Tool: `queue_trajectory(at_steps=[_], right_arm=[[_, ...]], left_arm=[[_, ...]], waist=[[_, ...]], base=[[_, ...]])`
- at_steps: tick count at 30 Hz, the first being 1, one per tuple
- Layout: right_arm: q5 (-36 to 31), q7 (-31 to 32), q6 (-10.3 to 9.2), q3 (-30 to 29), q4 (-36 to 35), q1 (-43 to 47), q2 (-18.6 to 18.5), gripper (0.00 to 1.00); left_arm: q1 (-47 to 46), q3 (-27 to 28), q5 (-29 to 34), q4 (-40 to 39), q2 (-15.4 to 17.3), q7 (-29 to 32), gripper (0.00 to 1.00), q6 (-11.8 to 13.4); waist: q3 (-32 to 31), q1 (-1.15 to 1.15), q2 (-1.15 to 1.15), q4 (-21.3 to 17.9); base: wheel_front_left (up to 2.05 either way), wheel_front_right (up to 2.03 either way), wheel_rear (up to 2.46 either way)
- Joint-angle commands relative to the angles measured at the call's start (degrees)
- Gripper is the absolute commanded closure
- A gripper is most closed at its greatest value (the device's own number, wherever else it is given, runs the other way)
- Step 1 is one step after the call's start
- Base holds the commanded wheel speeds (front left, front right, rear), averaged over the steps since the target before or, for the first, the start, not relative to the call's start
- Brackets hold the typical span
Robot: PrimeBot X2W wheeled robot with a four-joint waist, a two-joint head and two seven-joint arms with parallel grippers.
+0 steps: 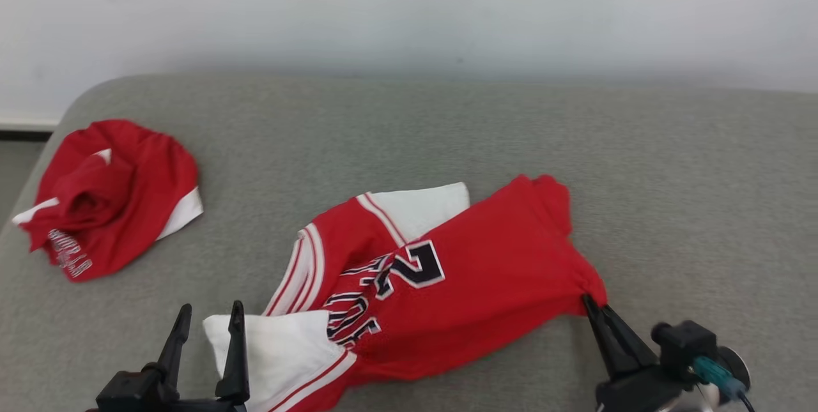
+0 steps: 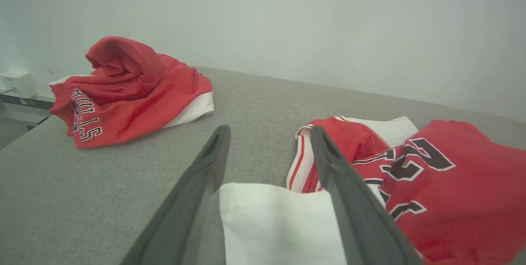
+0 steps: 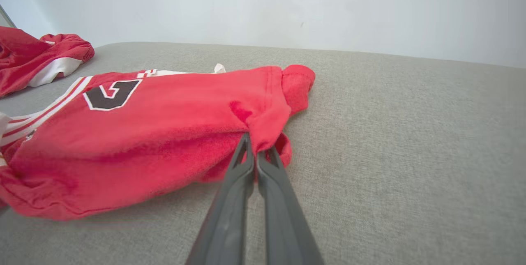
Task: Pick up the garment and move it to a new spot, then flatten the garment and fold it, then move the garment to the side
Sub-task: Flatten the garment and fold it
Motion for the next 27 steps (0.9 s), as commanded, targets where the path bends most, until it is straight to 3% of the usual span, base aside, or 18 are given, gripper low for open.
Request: queue_trajectory(at_steps=[1,11,12,13,14,27], right_arm=[[0.41,-0.01,-0.15,-0.29,-0.68,1.27,-0.69,1.0],[1.87,3.15,-0.15,-7.09,-9.94,10.4,-1.3,1.0],[1.84,3.54,-0.15,-7.84,-10.35,11.0,-1.25,0.88],[1.41,3.69,-0.15,-8.52,-10.69,11.49,-1.14,0.11],[1.2,3.7,-0.15,-9.1,-11.06,11.89,-0.73,0.0],[-3.24,0.81,-0.15,-13.36,-18.22,13.73,3.53,0.0]], left_arm=[[0.54,-0.01,-0.14,0.14,-0.06,-0.05,0.0,-0.06],[0.06,-0.07,-0.57,0.84,-0.11,-0.04,0.0,-0.28],[0.16,-0.07,-0.64,0.9,-0.11,-0.04,0.0,-0.29],[0.29,-0.12,-0.72,0.98,-0.11,-0.04,0.0,-0.29],[0.51,-0.14,-0.8,1.07,-0.1,-0.04,0.0,-0.29],[2.21,1.19,-0.48,0.41,-0.12,-0.04,0.0,-0.28]], waist=[[-1.33,0.0,0.0,-3.34],[-1.05,0.0,0.0,-6.86],[-1.19,0.0,0.0,-6.96],[-1.41,0.0,0.0,-7.01],[-1.61,0.0,0.0,-7.07],[-3.84,0.0,0.0,-7.41]], base=[[0.0,0.0,0.0],[0.0,0.0,0.0],[0.0,0.0,0.0],[0.0,0.0,0.0],[0.0,0.0,0.0],[0.0,0.0,0.0]])
